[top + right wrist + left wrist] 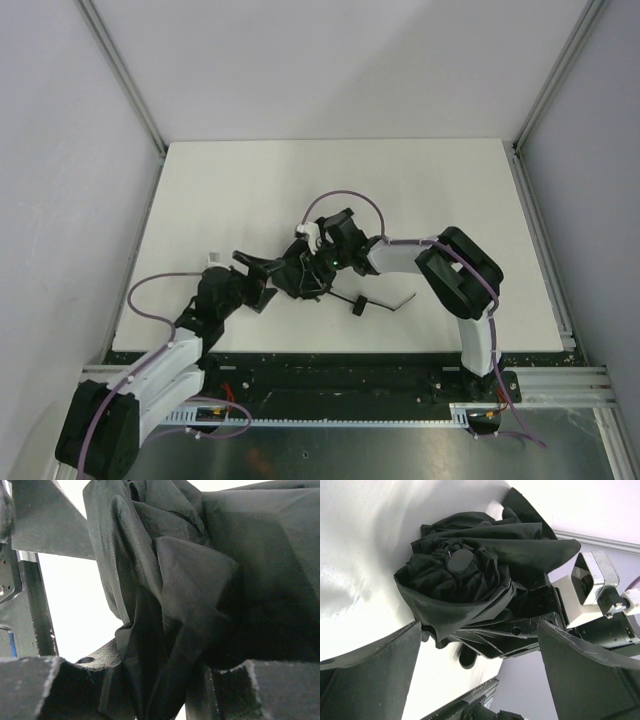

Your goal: Put away the umbrella

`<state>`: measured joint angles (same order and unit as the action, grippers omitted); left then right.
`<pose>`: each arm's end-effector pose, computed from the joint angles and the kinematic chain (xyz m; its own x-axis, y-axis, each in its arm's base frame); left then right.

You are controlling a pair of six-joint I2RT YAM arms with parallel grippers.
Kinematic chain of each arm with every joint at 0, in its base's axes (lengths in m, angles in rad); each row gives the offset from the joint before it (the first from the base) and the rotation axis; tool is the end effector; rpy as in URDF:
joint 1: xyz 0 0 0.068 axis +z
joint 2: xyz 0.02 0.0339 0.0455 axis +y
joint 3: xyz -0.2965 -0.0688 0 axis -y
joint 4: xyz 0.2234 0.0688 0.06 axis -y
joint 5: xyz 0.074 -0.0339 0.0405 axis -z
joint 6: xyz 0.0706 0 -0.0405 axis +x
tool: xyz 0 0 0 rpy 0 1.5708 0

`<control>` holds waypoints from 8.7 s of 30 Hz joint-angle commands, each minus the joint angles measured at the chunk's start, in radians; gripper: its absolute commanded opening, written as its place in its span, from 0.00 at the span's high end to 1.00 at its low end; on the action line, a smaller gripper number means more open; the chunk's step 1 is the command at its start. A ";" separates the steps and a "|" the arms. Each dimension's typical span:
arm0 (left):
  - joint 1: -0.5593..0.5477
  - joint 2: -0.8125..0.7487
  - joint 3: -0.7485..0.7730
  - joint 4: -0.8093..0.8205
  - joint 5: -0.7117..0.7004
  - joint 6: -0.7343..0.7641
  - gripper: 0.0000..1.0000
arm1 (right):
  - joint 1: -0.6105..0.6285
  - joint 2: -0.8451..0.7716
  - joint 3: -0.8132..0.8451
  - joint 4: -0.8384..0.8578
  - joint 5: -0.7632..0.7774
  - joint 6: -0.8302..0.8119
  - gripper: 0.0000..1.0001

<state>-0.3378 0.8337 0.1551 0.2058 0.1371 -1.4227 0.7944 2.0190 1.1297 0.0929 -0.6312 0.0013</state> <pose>0.1482 -0.0623 0.1740 -0.5017 -0.8622 -0.0698 -0.3596 0.2812 -0.8897 0.2698 0.3341 0.1514 -0.5020 -0.5097 -0.6987 -0.8645 0.2720 0.4227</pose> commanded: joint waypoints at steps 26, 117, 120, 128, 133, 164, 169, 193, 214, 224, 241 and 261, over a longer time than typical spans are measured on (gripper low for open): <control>-0.112 0.560 0.144 0.092 -0.247 0.100 0.85 | 0.032 -0.025 0.004 -0.476 -0.102 -0.188 1.00; -0.075 0.714 0.253 -0.039 -0.030 0.002 0.14 | -0.103 0.157 0.064 -0.428 -0.281 0.072 1.00; -0.079 0.733 0.253 -0.029 -0.068 0.016 0.28 | -0.096 0.138 0.073 -0.437 -0.297 0.062 1.00; -0.080 0.664 0.248 -0.006 -0.124 0.108 0.89 | -0.088 0.119 0.102 -0.472 -0.288 0.050 1.00; -0.079 0.679 0.237 -0.009 -0.061 0.106 1.00 | -0.108 0.026 0.104 -0.483 -0.093 0.088 0.79; -0.081 0.560 0.230 -0.291 0.133 -0.038 1.00 | 0.366 -0.105 -0.046 -0.074 1.122 -0.229 0.34; -0.081 0.552 0.258 -0.298 0.132 -0.025 1.00 | 0.307 -0.048 -0.023 -0.195 0.985 -0.184 0.92; 0.064 0.224 0.173 -0.061 0.143 0.130 0.01 | -0.038 0.172 0.003 -0.342 -0.124 0.138 1.00; -0.072 0.703 0.180 0.171 0.118 -0.093 0.27 | -0.064 0.128 0.018 -0.306 -0.188 0.166 1.00; -0.075 0.700 0.101 0.263 0.068 -0.072 0.91 | -0.003 0.039 0.117 -0.443 -0.080 0.101 1.00; -0.075 0.686 0.178 -0.061 0.139 -0.060 1.00 | 0.234 -0.265 0.169 -0.488 0.682 -0.159 0.01; -0.074 0.648 0.248 -0.245 0.156 -0.055 1.00 | 0.304 0.015 0.065 -0.324 1.017 -0.196 0.81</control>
<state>-0.4034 1.4601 0.4255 0.2161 0.3370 -1.5391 1.1606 1.9774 1.2499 -0.1764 0.4385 -0.2443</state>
